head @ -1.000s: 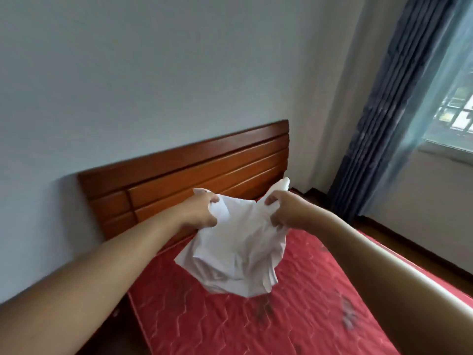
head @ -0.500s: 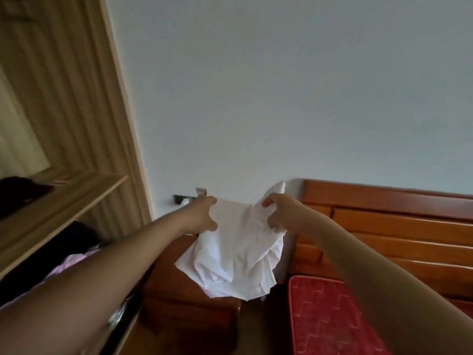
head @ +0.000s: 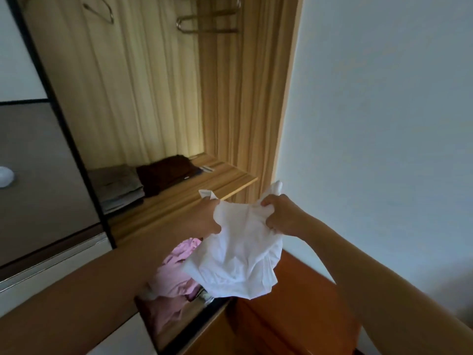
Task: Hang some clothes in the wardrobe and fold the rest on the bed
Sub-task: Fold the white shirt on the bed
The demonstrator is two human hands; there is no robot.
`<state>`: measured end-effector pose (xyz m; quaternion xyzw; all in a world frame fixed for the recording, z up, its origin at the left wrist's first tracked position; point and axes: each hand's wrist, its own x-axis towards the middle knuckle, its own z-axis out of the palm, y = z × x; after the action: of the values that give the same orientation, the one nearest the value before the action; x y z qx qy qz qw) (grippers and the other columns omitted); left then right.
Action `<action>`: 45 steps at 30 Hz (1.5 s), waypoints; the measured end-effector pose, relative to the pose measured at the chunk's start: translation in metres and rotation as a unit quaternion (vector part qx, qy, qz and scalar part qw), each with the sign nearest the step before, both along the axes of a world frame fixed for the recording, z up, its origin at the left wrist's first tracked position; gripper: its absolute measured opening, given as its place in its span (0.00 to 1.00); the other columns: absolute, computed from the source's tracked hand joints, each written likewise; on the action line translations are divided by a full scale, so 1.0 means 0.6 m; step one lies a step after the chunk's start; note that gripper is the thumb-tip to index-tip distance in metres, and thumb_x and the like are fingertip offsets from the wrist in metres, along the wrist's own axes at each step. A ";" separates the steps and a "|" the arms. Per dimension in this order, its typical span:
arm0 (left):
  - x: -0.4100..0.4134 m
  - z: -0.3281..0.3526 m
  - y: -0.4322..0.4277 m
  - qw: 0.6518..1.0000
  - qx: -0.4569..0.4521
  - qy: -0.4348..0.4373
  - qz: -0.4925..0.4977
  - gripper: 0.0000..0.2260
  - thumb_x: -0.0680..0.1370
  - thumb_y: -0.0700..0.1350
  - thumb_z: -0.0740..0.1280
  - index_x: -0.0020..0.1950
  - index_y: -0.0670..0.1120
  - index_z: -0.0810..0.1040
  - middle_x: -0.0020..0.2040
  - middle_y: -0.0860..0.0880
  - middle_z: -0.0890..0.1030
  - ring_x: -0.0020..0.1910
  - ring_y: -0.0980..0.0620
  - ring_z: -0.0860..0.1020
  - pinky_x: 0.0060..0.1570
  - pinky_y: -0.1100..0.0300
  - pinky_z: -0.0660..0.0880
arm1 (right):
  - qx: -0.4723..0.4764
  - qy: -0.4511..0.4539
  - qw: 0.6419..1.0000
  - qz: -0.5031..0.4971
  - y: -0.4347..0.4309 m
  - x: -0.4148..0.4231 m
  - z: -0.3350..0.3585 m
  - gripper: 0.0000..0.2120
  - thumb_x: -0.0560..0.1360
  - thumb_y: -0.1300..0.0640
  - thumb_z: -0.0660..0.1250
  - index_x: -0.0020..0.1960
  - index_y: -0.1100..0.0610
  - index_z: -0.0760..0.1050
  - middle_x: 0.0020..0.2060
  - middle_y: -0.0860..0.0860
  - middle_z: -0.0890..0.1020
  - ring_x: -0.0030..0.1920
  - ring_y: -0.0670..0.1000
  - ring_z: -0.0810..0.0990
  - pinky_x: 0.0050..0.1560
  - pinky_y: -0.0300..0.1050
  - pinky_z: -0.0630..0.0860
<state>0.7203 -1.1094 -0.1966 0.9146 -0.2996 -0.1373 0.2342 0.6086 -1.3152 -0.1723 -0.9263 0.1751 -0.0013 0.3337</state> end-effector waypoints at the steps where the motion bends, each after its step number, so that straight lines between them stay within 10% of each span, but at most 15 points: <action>1: 0.020 -0.003 0.007 1.000 0.005 -0.006 0.015 0.34 0.75 0.38 0.72 0.78 0.43 0.62 0.73 0.42 0.68 0.68 0.44 0.72 0.60 0.56 0.73 | 0.007 -0.003 1.000 0.011 -0.003 0.034 -0.005 0.26 0.73 0.68 0.65 0.69 0.53 0.72 0.61 0.52 0.66 0.44 0.52 0.76 0.32 0.38 0.73; 4: 0.088 -0.010 0.018 0.998 0.003 -0.018 0.056 0.35 0.74 0.41 0.73 0.78 0.42 0.62 0.74 0.43 0.67 0.67 0.47 0.71 0.56 0.61 0.70 | 0.031 -0.014 0.999 0.034 -0.020 0.135 -0.014 0.27 0.72 0.69 0.65 0.68 0.51 0.72 0.62 0.51 0.65 0.44 0.52 0.77 0.27 0.38 0.73; 19: 0.341 -0.074 0.038 0.947 -0.056 0.029 0.316 0.31 0.83 0.39 0.62 0.82 0.44 0.51 0.83 0.44 0.47 0.81 0.46 0.51 0.76 0.58 0.56 | -0.015 -0.067 0.975 0.211 -0.071 0.512 -0.041 0.23 0.79 0.66 0.64 0.74 0.60 0.69 0.75 0.61 0.66 0.71 0.60 0.69 0.70 0.48 0.68; 39: 0.699 -0.152 0.091 0.925 -0.052 0.005 0.376 0.31 0.81 0.40 0.62 0.82 0.48 0.54 0.83 0.47 0.50 0.80 0.45 0.54 0.76 0.49 0.62 | -0.021 -0.060 0.979 0.193 -0.041 0.929 -0.110 0.27 0.77 0.68 0.58 0.75 0.55 0.70 0.75 0.56 0.65 0.73 0.59 0.67 0.74 0.52 0.66; 45: 0.825 -0.151 0.108 0.912 -0.084 0.025 0.401 0.32 0.81 0.37 0.62 0.82 0.48 0.54 0.82 0.47 0.51 0.78 0.44 0.60 0.74 0.49 0.65 | 0.026 -0.068 0.983 0.166 -0.030 1.108 -0.144 0.26 0.77 0.67 0.58 0.72 0.51 0.73 0.70 0.54 0.70 0.68 0.57 0.72 0.58 0.40 0.68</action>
<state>1.2154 -1.0444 -0.2873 0.9311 0.0883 -0.0293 0.3528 1.2735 -1.3334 -0.2586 -0.9314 -0.0041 -0.0045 0.3640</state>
